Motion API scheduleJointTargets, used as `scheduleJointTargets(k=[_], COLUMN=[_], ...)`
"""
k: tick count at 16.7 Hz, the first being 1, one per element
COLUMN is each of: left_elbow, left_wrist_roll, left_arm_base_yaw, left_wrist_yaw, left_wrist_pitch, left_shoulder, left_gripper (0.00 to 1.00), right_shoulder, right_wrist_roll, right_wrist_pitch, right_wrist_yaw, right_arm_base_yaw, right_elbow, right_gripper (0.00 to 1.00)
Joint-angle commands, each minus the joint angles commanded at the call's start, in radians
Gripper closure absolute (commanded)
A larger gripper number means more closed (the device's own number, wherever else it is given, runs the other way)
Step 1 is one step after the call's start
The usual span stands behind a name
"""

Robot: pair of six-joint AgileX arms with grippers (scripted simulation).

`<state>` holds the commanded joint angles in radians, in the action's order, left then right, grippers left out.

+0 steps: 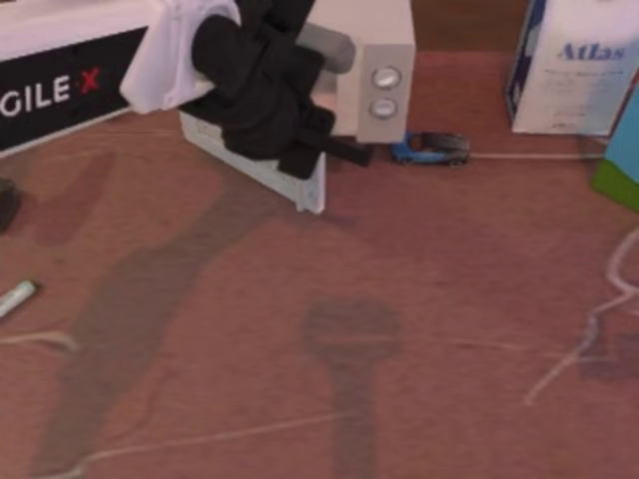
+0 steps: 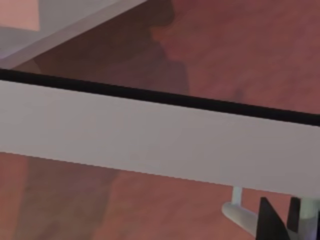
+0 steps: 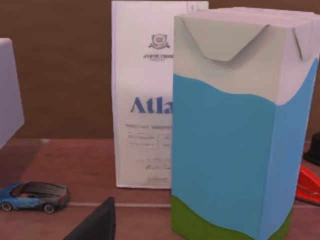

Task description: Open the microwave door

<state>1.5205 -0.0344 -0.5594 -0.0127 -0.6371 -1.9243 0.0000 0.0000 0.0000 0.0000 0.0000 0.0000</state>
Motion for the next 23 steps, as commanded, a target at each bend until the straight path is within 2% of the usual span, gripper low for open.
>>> scheduleJointTargets(k=[7, 23], left_elbow=[-0.083, -0.084], left_wrist_roll=[0.128, 0.13], left_arm_base_yaw=[0.045, 0.045], left_wrist_yaw=[0.066, 0.067], left_wrist_pitch=[0.018, 0.019], left_shoulder=[0.063, 0.064], left_gripper=[1.0, 1.0], right_shoulder=[0.0, 0.0], right_wrist_roll=[0.0, 0.0], right_wrist_pitch=[0.0, 0.0], right_wrist_yaw=[0.0, 0.0], right_arm_base_yaw=[0.0, 0.0], right_elbow=[0.0, 0.0], right_gripper=[0.0, 0.0])
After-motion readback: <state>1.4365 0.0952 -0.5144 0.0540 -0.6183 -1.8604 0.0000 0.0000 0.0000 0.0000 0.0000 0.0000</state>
